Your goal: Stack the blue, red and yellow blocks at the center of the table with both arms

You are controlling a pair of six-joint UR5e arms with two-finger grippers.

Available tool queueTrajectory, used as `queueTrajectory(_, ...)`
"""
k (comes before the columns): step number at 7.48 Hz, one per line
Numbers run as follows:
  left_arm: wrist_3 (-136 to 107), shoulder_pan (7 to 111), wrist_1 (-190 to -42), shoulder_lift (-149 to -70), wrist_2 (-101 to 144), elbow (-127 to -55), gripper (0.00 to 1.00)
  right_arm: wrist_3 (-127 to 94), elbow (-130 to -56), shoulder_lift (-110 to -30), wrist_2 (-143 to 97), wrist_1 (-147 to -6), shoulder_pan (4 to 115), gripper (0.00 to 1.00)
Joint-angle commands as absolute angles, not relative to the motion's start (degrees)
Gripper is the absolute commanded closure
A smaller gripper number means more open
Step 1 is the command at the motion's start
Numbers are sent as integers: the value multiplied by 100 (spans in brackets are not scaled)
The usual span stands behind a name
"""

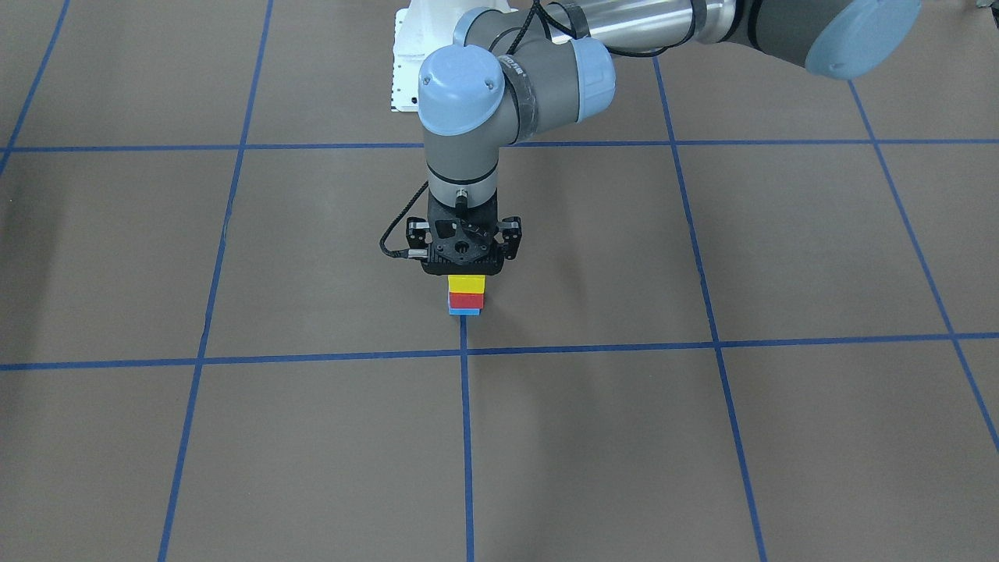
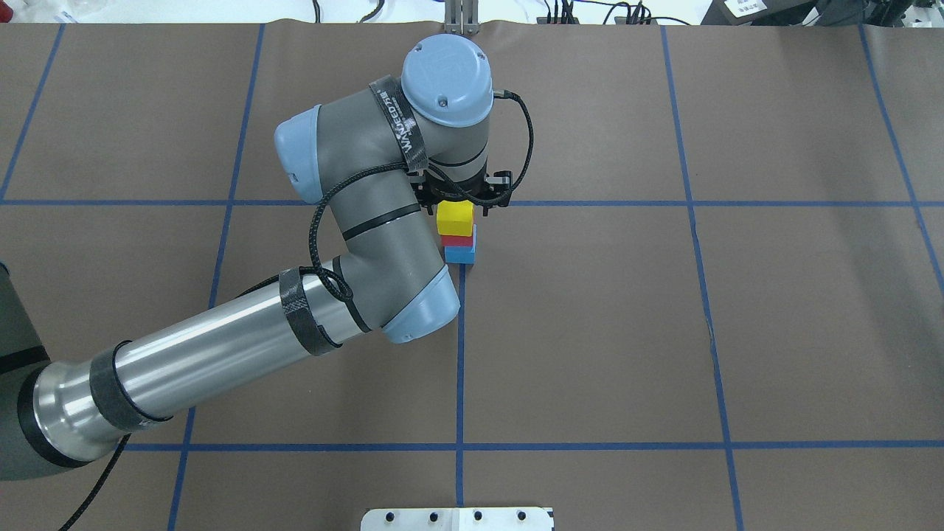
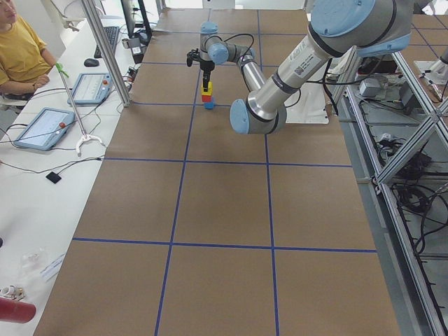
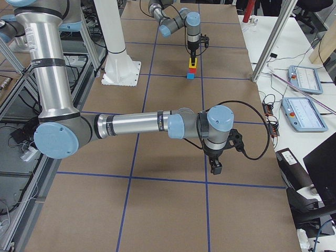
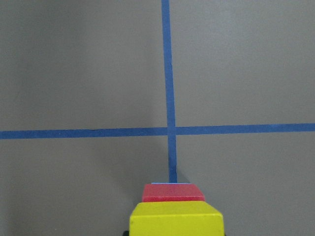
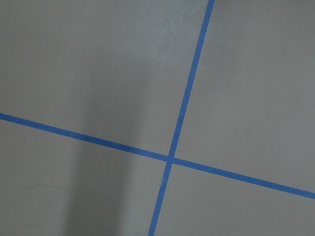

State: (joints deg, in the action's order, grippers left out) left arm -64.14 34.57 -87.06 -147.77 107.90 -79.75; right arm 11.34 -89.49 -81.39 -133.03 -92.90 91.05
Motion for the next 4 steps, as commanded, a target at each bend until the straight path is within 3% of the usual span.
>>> queueTrajectory(1, -6399, 3524, -8702, -14774, 10802, -8163, 0, 1134, -8947, -8139, -13298, -9290, 9105, 0)
queueTrajectory(2, -6233, 3812, -8510, -14574, 10941, -8609, 0, 1134, -8939, -8139, -13298, -9290, 9105, 0)
queueTrajectory(4, -4667, 4688, -7598, -13445, 11599, -10065, 0, 1134, -8938, -8139, -13298, -9290, 9105, 0)
